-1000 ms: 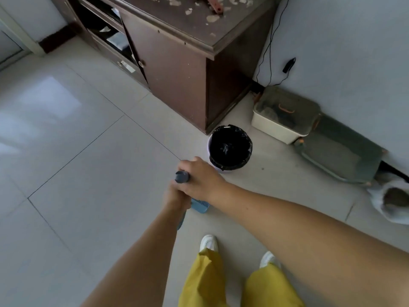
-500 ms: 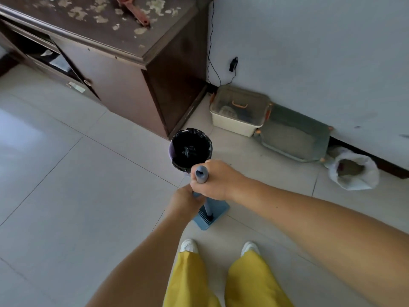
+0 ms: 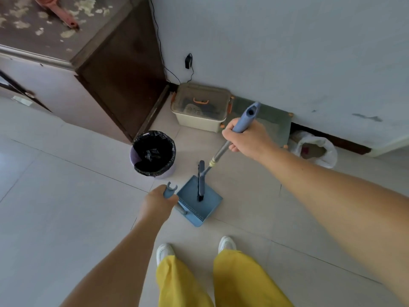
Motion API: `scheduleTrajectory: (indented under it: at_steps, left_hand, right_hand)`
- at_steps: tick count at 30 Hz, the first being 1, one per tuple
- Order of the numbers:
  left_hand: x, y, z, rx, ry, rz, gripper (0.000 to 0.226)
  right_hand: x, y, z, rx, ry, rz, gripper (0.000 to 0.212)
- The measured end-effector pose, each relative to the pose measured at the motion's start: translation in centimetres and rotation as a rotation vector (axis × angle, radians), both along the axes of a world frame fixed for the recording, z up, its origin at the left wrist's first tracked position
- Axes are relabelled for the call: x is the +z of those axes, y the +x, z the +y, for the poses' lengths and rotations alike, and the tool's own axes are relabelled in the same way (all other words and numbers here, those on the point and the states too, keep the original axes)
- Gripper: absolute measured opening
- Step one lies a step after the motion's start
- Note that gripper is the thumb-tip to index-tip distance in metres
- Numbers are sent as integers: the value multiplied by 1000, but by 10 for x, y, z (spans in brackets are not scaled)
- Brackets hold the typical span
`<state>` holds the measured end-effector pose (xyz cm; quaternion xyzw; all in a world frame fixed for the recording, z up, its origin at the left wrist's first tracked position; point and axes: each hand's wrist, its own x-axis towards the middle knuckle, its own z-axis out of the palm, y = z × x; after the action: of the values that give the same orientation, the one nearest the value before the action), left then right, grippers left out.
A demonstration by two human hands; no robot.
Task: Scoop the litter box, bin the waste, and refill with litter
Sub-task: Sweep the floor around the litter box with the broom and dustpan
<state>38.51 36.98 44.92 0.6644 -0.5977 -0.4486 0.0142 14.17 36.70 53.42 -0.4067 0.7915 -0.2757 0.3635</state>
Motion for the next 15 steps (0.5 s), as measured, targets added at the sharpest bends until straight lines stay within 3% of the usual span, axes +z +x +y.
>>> scheduleTrajectory:
  at_steps: [3, 7, 11, 15]
  left_hand:
    - [-5, -1, -2, -8, -12, -18, 22]
    - [-10, -2, -3, 31, -22, -29, 20]
    - [-12, 5, -8, 85, -18, -35, 8]
    - [-12, 16, -12, 106, -12, -25, 8]
  right_hand:
    - [-12, -11, 11, -50, -30, -4, 20]
    - [-41, -10, 22, -158, 8, -287, 14]
    - [-60, 0, 32, -54, 145, -378, 5]
    - [-60, 4, 36, -64, 213, -530, 28]
